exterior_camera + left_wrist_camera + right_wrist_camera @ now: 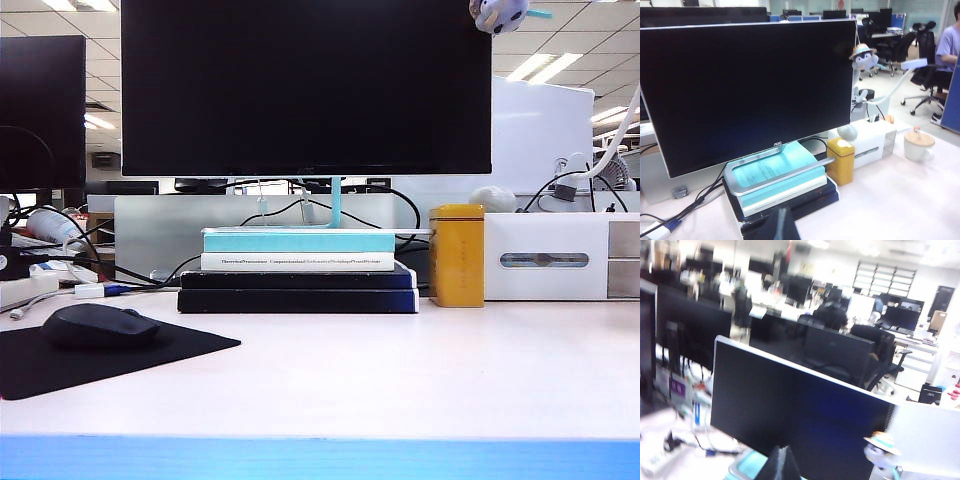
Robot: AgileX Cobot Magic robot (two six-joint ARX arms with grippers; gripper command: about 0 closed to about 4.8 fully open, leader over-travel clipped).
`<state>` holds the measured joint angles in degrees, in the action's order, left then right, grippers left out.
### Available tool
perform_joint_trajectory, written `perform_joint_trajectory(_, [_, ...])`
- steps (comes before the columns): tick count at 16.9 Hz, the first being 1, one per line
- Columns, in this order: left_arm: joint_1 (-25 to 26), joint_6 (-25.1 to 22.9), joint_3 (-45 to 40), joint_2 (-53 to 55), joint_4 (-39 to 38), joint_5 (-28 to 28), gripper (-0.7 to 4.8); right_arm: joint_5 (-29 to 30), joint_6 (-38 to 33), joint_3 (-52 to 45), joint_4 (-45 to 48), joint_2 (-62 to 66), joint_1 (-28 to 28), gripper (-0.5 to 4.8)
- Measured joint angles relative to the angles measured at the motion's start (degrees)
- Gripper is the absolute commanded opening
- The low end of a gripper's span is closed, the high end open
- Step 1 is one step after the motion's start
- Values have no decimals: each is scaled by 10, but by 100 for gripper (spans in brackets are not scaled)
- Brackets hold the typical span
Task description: Place the black mouse on the black mouse pad.
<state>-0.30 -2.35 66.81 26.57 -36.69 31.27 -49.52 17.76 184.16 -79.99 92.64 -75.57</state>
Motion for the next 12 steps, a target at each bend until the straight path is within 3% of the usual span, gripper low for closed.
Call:
perform_joint_trajectory(3, [0,14,0,-2,0,18,-3,-31,2,1,2,-61,-63,-1])
perform_joint_trajectory(7, [0,20,0,-4,0,21,-3,-53,76,0,8,-77,-68,-1])
perform_joint_trajectory(12, [0,20,0,-4,0,17,-3,90,108,-32,71,2,-68,-1])
